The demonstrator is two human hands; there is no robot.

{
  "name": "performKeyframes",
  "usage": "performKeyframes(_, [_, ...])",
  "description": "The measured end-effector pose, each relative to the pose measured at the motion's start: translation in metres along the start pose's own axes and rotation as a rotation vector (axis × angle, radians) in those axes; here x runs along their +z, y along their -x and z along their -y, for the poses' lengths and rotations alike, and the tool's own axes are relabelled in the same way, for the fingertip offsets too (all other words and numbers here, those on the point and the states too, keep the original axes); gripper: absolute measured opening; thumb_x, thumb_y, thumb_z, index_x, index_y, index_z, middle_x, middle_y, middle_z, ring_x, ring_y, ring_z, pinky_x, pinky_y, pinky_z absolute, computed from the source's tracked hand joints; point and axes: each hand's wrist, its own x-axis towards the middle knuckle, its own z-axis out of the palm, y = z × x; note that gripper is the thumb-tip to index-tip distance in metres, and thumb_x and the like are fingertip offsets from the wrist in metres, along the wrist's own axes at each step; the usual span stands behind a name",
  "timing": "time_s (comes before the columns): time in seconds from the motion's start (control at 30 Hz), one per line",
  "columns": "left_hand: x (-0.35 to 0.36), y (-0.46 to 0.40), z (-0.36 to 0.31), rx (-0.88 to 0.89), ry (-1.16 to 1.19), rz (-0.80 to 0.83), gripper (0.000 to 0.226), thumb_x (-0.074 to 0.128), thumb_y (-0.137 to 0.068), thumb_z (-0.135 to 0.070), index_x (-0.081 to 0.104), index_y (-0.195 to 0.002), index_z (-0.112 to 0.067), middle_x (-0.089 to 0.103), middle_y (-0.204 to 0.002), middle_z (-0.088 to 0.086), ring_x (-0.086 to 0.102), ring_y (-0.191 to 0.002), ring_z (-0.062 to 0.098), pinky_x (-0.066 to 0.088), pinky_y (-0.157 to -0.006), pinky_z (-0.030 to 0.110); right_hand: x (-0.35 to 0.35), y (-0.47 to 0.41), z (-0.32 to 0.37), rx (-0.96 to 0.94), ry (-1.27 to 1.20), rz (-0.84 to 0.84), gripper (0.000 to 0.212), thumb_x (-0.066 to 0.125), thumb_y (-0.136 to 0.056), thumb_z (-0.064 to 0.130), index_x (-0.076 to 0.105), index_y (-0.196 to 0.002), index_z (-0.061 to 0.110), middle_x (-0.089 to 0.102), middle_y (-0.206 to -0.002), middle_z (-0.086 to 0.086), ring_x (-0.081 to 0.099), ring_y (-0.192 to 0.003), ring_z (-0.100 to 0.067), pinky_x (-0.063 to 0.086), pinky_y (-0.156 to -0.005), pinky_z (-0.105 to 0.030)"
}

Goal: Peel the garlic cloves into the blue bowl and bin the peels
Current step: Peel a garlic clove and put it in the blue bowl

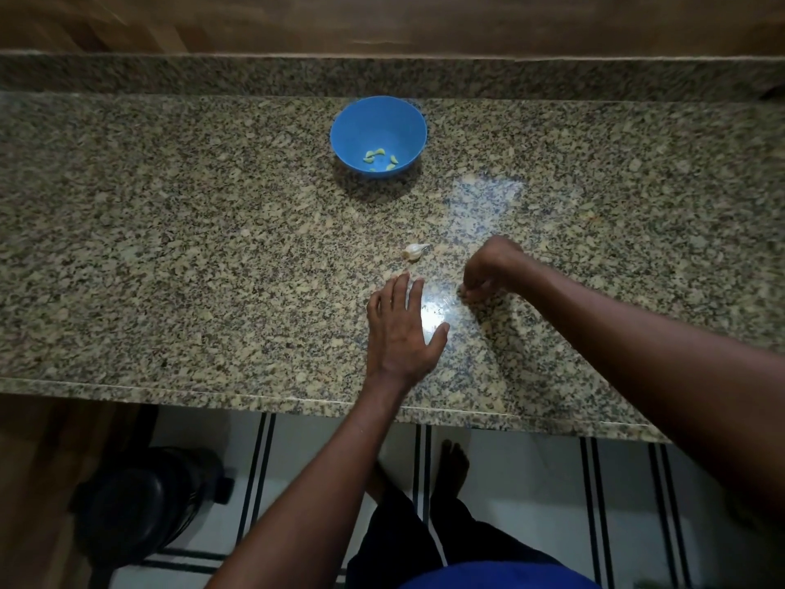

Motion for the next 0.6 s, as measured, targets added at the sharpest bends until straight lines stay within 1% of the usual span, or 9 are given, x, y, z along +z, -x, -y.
performKeyframes(0.03, [0.0, 0.0, 0.0, 0.0, -0.003, 0.0, 0.078, 0.048, -0.093, -0.063, 0.036, -0.154, -0.015, 0.032, -0.161, 0.01, 0.026, -0.149, 0.029, 0.014, -0.124, 0.049, 0.001, 0.004, 0.003, -0.008, 0.07, -0.062, 0.032, 0.087, -0.071, 0.012, 0.068, -0.095, 0.004, 0.07, -0.082, -0.007, 0.069, -0.067, -0.016, 0.048, -0.043, -0.021])
performKeyframes(0.1, [0.001, 0.0, 0.0, 0.0, 0.004, 0.0, 0.077, 0.049, -0.093, -0.062, 0.036, -0.154, -0.015, 0.031, -0.161, 0.01, 0.025, -0.149, 0.029, 0.015, -0.124, 0.05, 0.007, 0.011, 0.007, -0.065, 0.097, -0.154, 0.023, 0.083, -0.071, 0.008, 0.062, -0.082, 0.007, 0.06, -0.075, -0.004, 0.057, -0.059, -0.012, 0.034, -0.032, -0.015])
performKeyframes(0.13, [0.0, 0.0, 0.0, -0.001, 0.01, 0.003, 0.077, 0.048, -0.094, -0.062, 0.036, -0.154, -0.015, 0.03, -0.162, 0.01, 0.024, -0.15, 0.029, 0.015, -0.124, 0.05, 0.012, 0.009, 0.007, -0.095, 0.077, -0.196, 0.022, 0.08, -0.074, 0.004, 0.058, -0.076, 0.008, 0.057, -0.073, -0.003, 0.053, -0.055, -0.011, 0.032, -0.031, -0.015])
performKeyframes(0.27, [-0.001, -0.001, -0.001, 0.002, 0.005, 0.01, 0.077, 0.047, -0.094, -0.061, 0.034, -0.155, -0.015, 0.03, -0.162, 0.01, 0.024, -0.15, 0.029, 0.015, -0.125, 0.05, 0.029, 0.01, 0.003, -0.255, 0.154, -0.325, 0.028, 0.068, -0.086, -0.004, 0.051, -0.069, 0.01, 0.051, -0.069, -0.002, 0.047, -0.057, -0.011, 0.032, -0.043, -0.022])
performKeyframes(0.33, [-0.001, -0.001, -0.001, 0.0, 0.006, 0.004, 0.077, 0.048, -0.094, -0.061, 0.034, -0.154, -0.016, 0.03, -0.161, 0.01, 0.024, -0.15, 0.029, 0.014, -0.125, 0.05, 0.025, 0.007, -0.001, -0.279, 0.156, -0.269, 0.025, 0.07, -0.085, -0.003, 0.055, -0.071, 0.009, 0.054, -0.07, -0.003, 0.05, -0.058, -0.012, 0.035, -0.044, -0.024])
performKeyframes(0.4, [-0.001, 0.0, -0.001, -0.003, 0.009, -0.003, 0.077, 0.048, -0.093, -0.061, 0.036, -0.154, -0.016, 0.031, -0.16, 0.01, 0.025, -0.15, 0.029, 0.015, -0.125, 0.05, 0.014, 0.001, -0.007, -0.243, 0.113, -0.161, 0.012, 0.079, -0.081, 0.002, 0.067, -0.08, 0.005, 0.064, -0.074, -0.005, 0.06, -0.061, -0.015, 0.044, -0.047, -0.024])
performKeyframes(0.47, [0.0, -0.001, -0.001, 0.001, -0.001, -0.009, 0.077, 0.049, -0.092, -0.062, 0.037, -0.153, -0.015, 0.033, -0.159, 0.01, 0.026, -0.149, 0.029, 0.016, -0.124, 0.051, 0.005, -0.004, -0.016, -0.171, -0.012, -0.05, 0.017, 0.086, -0.077, 0.005, 0.074, -0.087, -0.001, 0.075, -0.077, -0.011, 0.073, -0.066, -0.022, 0.06, -0.06, -0.031])
performKeyframes(0.5, [0.0, 0.0, -0.001, 0.002, -0.008, -0.01, 0.077, 0.049, -0.092, -0.062, 0.038, -0.152, -0.015, 0.033, -0.159, 0.01, 0.027, -0.148, 0.029, 0.016, -0.123, 0.051, 0.002, -0.004, -0.02, -0.158, -0.091, -0.005, 0.017, 0.085, -0.077, 0.002, 0.074, -0.088, -0.004, 0.076, -0.078, -0.014, 0.076, -0.068, -0.025, 0.063, -0.066, -0.033])
performKeyframes(0.6, [-0.001, -0.001, -0.002, 0.002, -0.017, -0.009, 0.077, 0.049, -0.091, -0.062, 0.038, -0.152, -0.016, 0.034, -0.158, 0.01, 0.027, -0.147, 0.029, 0.017, -0.123, 0.05, -0.007, 0.0, -0.028, -0.149, -0.221, 0.08, 0.01, 0.077, -0.083, -0.008, 0.071, -0.09, -0.011, 0.075, -0.083, -0.025, 0.077, -0.07, -0.029, 0.061, -0.056, -0.028])
